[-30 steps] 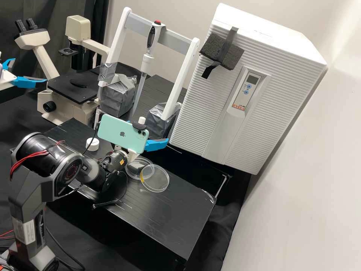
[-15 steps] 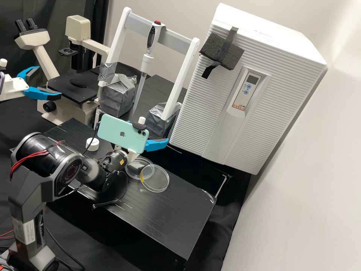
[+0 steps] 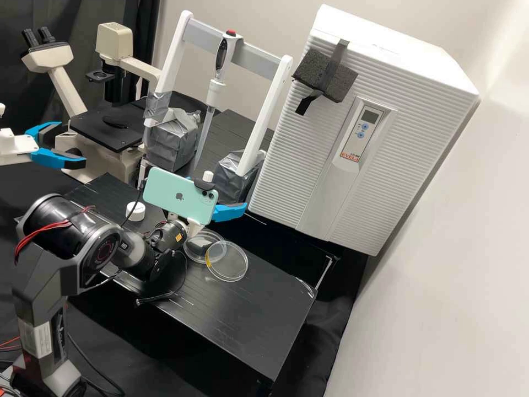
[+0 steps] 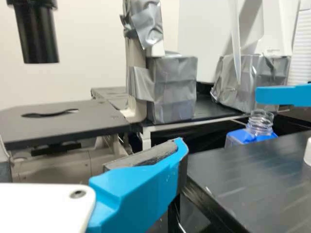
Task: Close the bottle
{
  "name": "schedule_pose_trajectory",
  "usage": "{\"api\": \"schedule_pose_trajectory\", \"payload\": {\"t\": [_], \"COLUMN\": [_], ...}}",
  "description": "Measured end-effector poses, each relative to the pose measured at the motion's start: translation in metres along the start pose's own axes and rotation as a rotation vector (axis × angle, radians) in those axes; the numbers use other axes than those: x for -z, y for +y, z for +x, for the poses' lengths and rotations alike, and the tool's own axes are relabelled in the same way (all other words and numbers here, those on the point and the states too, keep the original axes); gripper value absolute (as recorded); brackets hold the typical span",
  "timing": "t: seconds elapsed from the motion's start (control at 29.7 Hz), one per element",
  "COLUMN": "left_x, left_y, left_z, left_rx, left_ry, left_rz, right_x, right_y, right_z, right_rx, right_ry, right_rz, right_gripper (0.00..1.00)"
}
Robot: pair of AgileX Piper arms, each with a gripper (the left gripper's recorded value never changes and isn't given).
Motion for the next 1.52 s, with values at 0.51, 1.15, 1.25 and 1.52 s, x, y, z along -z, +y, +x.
{"api": "schedule_pose_trajectory", "payload": {"t": [0.51,1.15,1.25,1.52], "left_x": [0.028,0.017,0.014,0.016], "left_y": [-0.013,-0.018,-0.021,-0.028], "left_z": [-0.0142,-0.0118,-0.0105,-0.0098], "left_rx": [0.064,0.1,0.115,0.139], "left_ry": [0.078,0.0,-0.025,-0.02], "left_rz": [-0.018,0.0,0.003,-0.008], "right_x": [0.0,0.0,0.0,0.0], "right_y": [0.0,0.0,0.0,0.0], "right_z": [0.0,0.0,0.0,0.0], "right_rx": [0.0,0.0,0.0,0.0], "right_ry": [0.0,0.0,0.0,0.0], "right_rz": [0.0,0.0,0.0,0.0], "right_gripper": [1.0,1.0,1.0,1.0]}}
